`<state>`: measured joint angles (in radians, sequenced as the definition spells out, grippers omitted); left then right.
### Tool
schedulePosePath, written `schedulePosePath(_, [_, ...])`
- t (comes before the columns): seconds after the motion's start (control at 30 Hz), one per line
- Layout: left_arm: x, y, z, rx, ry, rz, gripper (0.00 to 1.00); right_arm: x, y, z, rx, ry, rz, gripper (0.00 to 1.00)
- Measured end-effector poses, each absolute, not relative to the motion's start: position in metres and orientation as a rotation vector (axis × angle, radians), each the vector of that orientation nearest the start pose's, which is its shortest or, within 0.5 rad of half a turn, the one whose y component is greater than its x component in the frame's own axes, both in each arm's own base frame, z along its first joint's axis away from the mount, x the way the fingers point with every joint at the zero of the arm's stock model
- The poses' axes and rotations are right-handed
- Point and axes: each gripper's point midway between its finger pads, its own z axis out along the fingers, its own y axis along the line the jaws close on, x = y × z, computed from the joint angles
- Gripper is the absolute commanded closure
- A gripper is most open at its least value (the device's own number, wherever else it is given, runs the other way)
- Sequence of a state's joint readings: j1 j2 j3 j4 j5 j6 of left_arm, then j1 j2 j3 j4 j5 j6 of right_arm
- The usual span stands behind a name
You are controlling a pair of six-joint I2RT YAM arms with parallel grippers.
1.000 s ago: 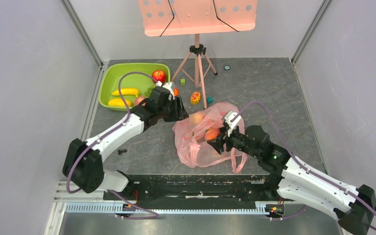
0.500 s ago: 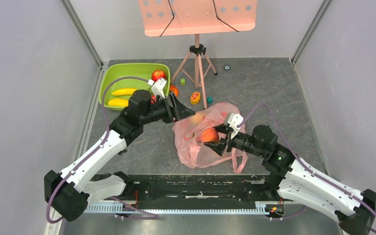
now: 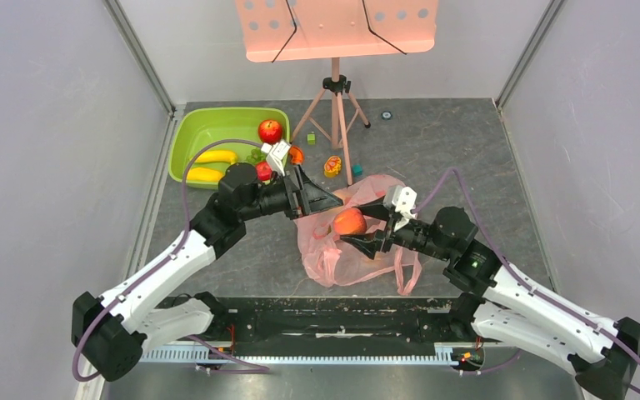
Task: Take the fake fruits out of the plastic bag
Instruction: Take out the fake fruit from the plastic bag.
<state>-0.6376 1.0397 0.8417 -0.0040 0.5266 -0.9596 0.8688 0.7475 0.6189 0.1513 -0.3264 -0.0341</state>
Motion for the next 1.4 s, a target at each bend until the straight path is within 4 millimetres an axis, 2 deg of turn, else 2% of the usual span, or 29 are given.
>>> schedulePosePath(0.4, [0.183,-0.309,0.302,0.176,1.992,-1.644,0.0,0.164,0.284,0.289,-0.945,1.306,0.922,0.45])
schedulePosePath(1.0, [0.158,-0.326,0.3,0.253,2.013,-1.686,0.02,0.167,0.287,0.302,-0.93,1.271,0.925,0.46])
schedulePosePath(1.07, [0.157,-0.327,0.298,0.253,2.018,-1.687,0.07,0.167,0.287,0.303,-0.929,1.268,0.926,0.47])
schedulePosePath(1.3, [0.157,-0.331,0.298,0.224,2.031,-1.702,0.39,0.168,0.288,0.3,-0.932,1.276,0.924,0.46])
schedulePosePath(1.4, [0.158,-0.331,0.298,0.217,2.03,-1.706,0.47,0.169,0.288,0.301,-0.929,1.274,0.922,0.42])
